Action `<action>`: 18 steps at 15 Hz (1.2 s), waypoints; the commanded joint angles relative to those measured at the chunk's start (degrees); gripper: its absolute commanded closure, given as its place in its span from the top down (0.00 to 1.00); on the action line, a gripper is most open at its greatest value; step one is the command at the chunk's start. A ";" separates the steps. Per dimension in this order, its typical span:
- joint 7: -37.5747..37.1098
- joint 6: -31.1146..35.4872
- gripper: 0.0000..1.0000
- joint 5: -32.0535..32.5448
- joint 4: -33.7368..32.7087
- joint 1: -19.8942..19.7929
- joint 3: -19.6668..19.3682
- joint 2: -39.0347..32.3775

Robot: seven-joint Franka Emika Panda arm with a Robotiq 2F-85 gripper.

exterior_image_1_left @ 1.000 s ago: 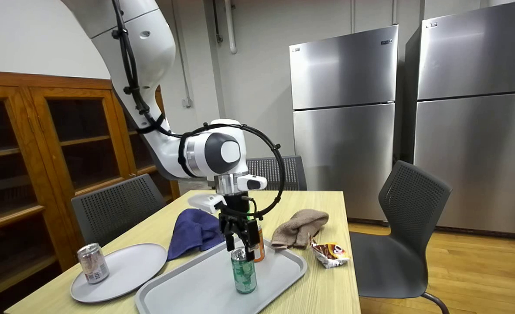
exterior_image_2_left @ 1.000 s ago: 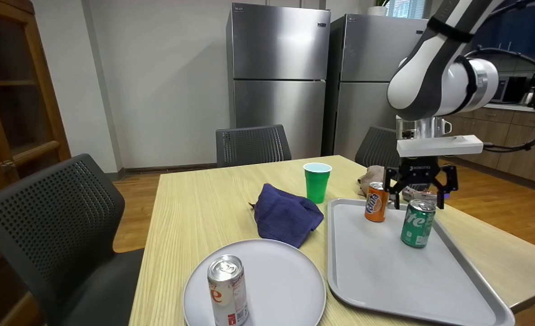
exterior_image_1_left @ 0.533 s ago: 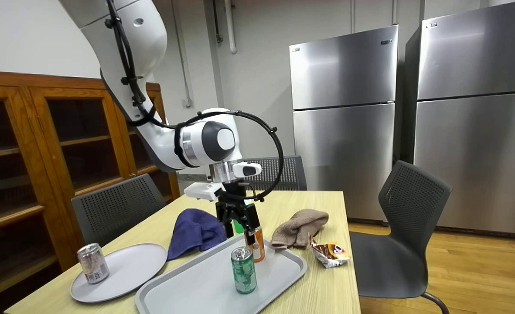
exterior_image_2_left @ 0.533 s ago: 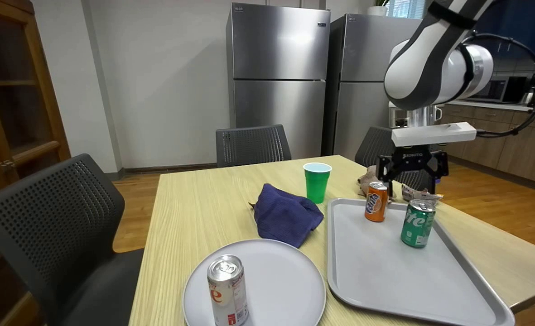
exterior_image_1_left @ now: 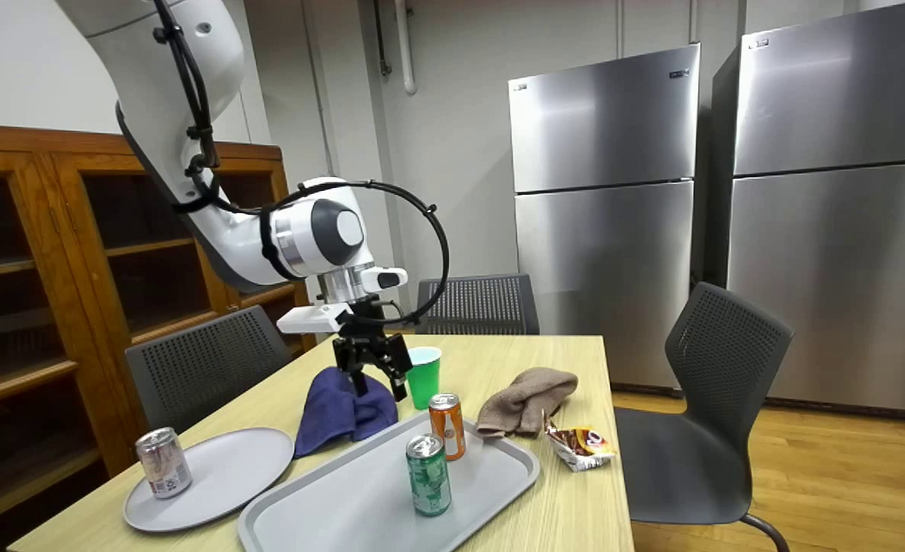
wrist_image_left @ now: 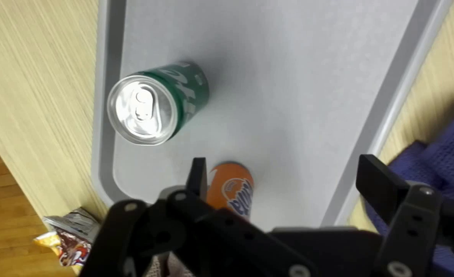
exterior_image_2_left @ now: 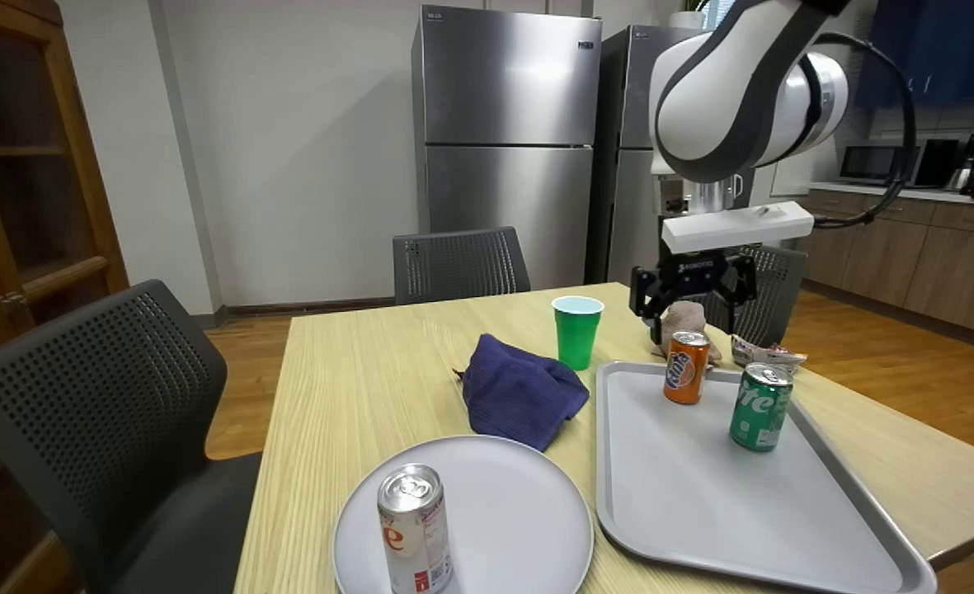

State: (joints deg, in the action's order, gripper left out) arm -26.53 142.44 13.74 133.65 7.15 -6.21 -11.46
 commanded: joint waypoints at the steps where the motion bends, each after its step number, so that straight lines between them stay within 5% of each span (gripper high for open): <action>1: -2.42 -2.19 1.00 1.85 -0.35 2.09 2.89 1.91; 18: 3.00 -3.34 1.00 1.49 -10.15 13.03 15.95 -3.05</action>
State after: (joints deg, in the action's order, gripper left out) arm -25.81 141.87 13.89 127.31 19.08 8.25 -12.33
